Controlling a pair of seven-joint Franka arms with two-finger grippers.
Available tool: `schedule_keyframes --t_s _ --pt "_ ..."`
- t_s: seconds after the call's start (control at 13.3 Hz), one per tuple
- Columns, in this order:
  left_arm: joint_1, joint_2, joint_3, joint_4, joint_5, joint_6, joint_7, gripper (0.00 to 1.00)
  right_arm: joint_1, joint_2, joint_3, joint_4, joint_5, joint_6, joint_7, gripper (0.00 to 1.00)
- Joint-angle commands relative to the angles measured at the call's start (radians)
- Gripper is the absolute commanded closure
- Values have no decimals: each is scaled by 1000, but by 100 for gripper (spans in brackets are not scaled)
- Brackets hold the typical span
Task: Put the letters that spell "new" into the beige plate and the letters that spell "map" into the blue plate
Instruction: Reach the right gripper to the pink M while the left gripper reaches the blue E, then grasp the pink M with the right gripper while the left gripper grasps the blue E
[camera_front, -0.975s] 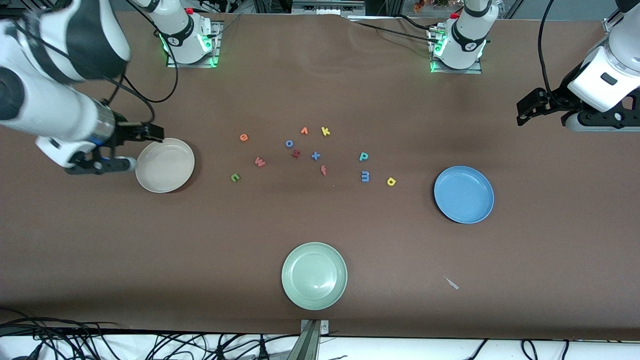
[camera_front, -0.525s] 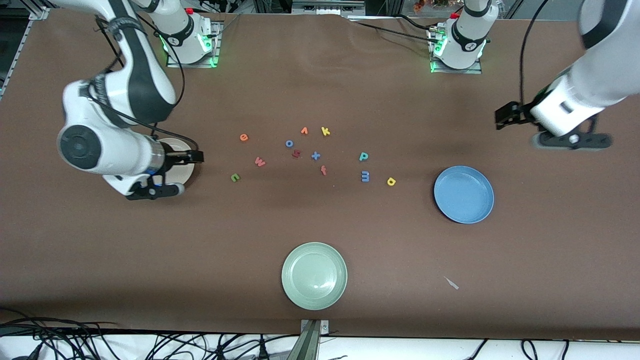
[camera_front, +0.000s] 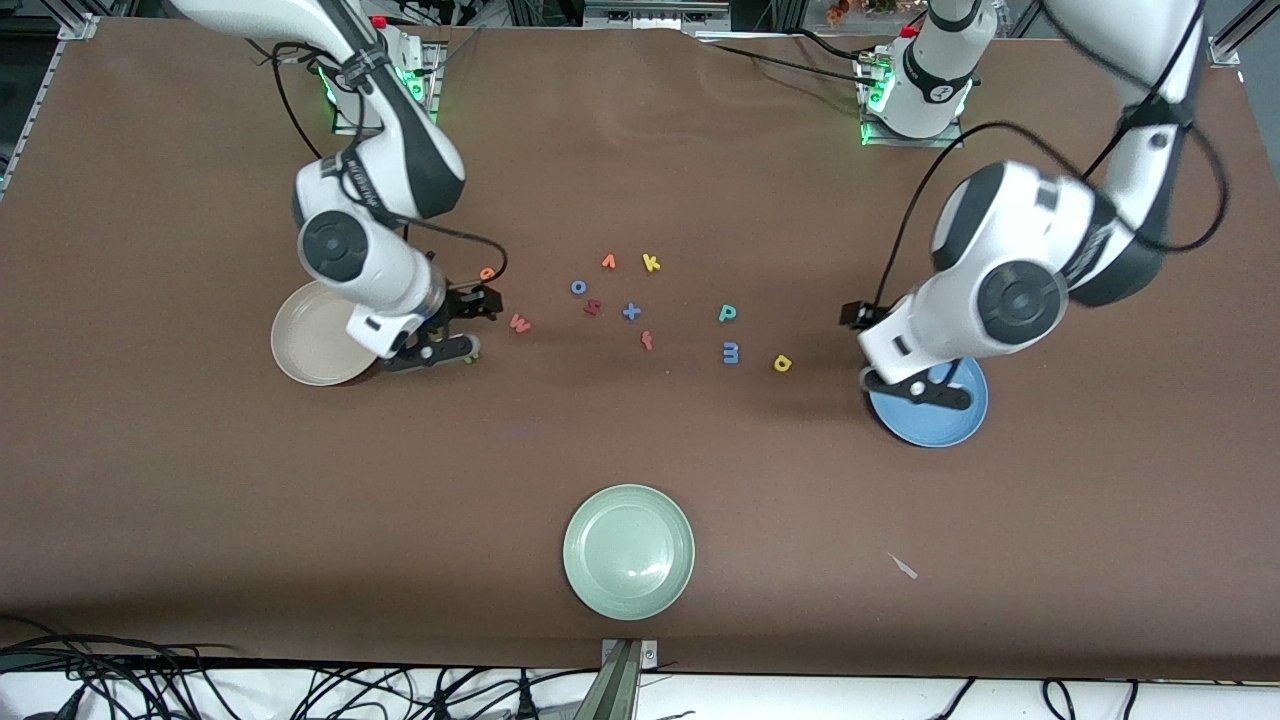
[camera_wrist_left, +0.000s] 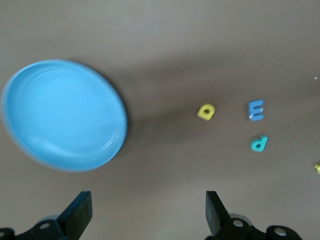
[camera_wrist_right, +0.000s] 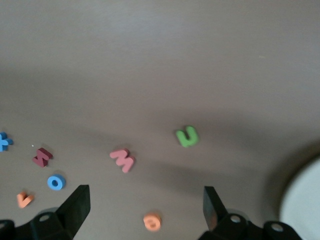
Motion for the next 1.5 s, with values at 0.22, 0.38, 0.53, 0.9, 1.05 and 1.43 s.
schedule_keyframes --t_s 0.22,0.38,0.53,0.9,1.05,1.43 --pt "-128 168 -1 62 18 214 -167 0 43 34 45 -131 -247 187 -6 0" --pt "-169 208 -1 58 18 237 -332 0 49 73 45 -116 -262 217 -22 0" --pt "-225 220 2 6 23 334 -445 0 44 129 44 -81 -284 250 -45 0" --pt "-237 239 -3 -88 84 471 -445 4 46 215 44 7 -287 254 -125 8" --pt "-239 239 -3 -107 84 474 -440 6 46 222 44 8 -298 256 -131 13" --pt "-263 246 -5 -108 84 475 -445 18 44 221 44 -10 -319 242 -182 52"
